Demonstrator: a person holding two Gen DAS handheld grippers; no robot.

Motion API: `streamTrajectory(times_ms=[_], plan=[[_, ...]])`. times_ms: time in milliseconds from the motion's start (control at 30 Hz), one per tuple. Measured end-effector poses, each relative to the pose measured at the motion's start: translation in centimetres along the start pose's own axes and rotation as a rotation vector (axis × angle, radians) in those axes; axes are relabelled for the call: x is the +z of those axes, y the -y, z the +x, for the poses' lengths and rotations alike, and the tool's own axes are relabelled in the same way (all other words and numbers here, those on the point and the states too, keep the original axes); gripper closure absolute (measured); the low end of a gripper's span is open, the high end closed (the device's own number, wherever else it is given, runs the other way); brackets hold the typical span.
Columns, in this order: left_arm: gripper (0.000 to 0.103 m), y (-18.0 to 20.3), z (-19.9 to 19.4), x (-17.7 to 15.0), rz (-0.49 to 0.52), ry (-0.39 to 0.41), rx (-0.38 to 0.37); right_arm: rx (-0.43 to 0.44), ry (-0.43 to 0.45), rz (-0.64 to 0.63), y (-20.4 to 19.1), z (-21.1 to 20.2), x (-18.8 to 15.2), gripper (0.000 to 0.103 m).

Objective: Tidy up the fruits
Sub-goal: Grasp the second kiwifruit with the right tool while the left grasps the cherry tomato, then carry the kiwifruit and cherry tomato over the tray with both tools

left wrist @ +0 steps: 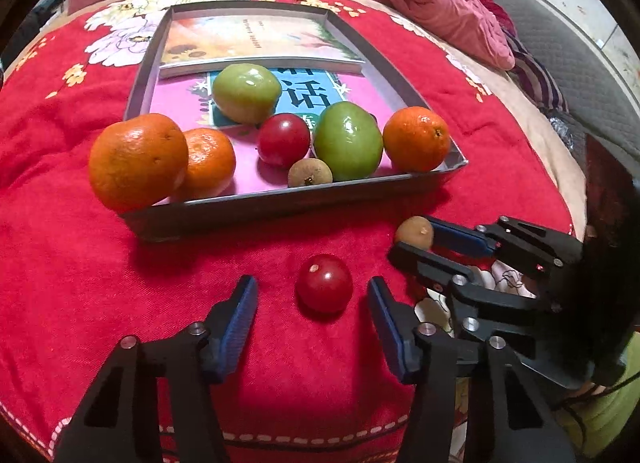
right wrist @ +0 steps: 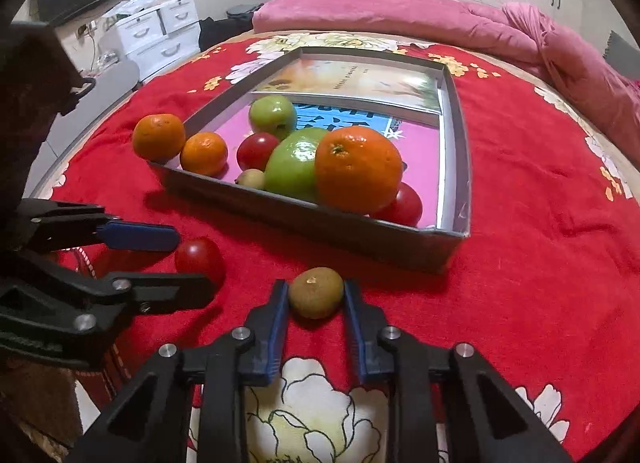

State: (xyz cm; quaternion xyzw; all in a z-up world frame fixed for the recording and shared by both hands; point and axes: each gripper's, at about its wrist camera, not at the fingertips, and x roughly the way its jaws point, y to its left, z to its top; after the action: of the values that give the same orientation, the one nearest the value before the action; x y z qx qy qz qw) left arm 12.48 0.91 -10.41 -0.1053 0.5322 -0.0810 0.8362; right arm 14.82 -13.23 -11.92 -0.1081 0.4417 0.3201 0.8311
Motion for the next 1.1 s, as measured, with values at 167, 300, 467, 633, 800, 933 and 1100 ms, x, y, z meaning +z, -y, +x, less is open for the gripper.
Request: streamTrajectory(times_ms=[167, 300, 467, 633, 800, 933, 1100], plan=[[0.056, 0.4, 0.5, 0.2, 0.02, 0.008, 0.006, 0.018, 0.008, 0.055, 1.1, -1.5, -0.3, 0.075], [0.071, 1.1, 0.7, 0.2, 0.053, 0.008, 0.024, 0.015, 0.041, 0.098, 2.3, -3.2, -0.3, 0.075], [0.074, 1.3, 0.3, 0.3, 0.045, 0.003, -0.005, 0.011, 0.102, 0.151, 3.5, -5.2, 0.5, 0.075], [0.074, 1.7, -1.9, 0.8, 0.037, 0.048, -0.031, 0.01, 0.139, 0.165, 3.9, -6.4, 1.2, 0.075], [0.074, 1.8, -4.6, 1.8, 0.026, 0.111, -0.043, 0.018, 0.174, 0.175, 4.0, -7.5, 1.8, 0.075], [0.074, 1.4, -6.4, 2.7, 0.01, 0.153, -0.042, 0.021, 0.204, 0.169, 3.9, -8.3, 2.5, 0.075], [0.074, 0.0, -7.2, 3.8, -0.03, 0.184, -0.031, 0.017, 0.231, 0.158, 3.5, -8.9, 3.2, 0.075]])
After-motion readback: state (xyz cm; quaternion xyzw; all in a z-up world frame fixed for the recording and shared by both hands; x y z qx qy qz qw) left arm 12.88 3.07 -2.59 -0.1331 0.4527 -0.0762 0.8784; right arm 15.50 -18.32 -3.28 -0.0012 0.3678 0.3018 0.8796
